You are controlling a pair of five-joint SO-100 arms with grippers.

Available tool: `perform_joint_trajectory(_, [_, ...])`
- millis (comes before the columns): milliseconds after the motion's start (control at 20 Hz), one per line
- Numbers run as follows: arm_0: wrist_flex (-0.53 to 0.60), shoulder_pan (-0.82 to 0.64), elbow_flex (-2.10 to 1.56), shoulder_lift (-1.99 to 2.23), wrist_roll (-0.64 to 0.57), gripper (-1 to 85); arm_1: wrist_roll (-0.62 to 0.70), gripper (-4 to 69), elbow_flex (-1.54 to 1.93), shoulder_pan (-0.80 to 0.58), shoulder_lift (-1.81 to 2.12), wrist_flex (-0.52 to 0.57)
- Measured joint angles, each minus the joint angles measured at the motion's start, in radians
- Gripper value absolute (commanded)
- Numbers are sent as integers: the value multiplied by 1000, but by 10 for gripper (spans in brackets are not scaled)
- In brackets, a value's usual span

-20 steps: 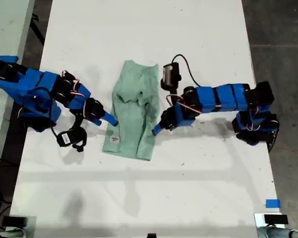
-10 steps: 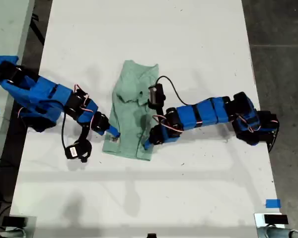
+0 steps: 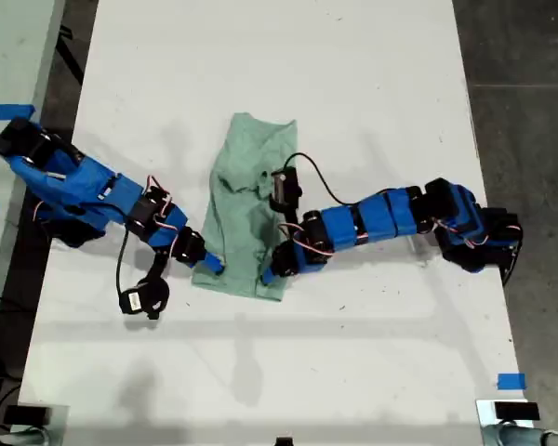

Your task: Fold tshirt

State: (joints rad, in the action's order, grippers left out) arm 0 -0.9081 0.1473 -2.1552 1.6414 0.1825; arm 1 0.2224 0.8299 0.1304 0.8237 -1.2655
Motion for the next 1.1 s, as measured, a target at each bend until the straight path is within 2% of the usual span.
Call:
perform_joint_trajectory(400, [74, 55, 32, -173, -17, 212, 2, 209, -43, 9, -106, 118])
perform_joint_trajectory(500, [74, 63, 58, -195, -34, 128, 0, 186, -63, 18, -126, 153])
perform_joint_trajectory(550, [74, 64, 61, -198, -52, 58, 0, 120, -67, 23, -133, 170])
perform_joint_trajectory(600, [75, 66, 63, -201, -81, 1, 0, 15, -69, 28, -138, 184])
perform_joint_trajectory(650, [75, 67, 67, -206, -103, 1, 0, -15, -69, 34, -141, 193])
perform_joint_trajectory(750, [78, 84, 107, -215, -120, 1, 0, -15, -69, 48, -143, 207])
perform_joint_trajectory(900, [-69, 107, 242, -247, -115, 1, -2, -15, -78, 67, -138, 164])
perform_joint_trajectory(1100, [-313, 118, 569, -379, -172, 1, 8, -15, -77, 91, -49, 60])
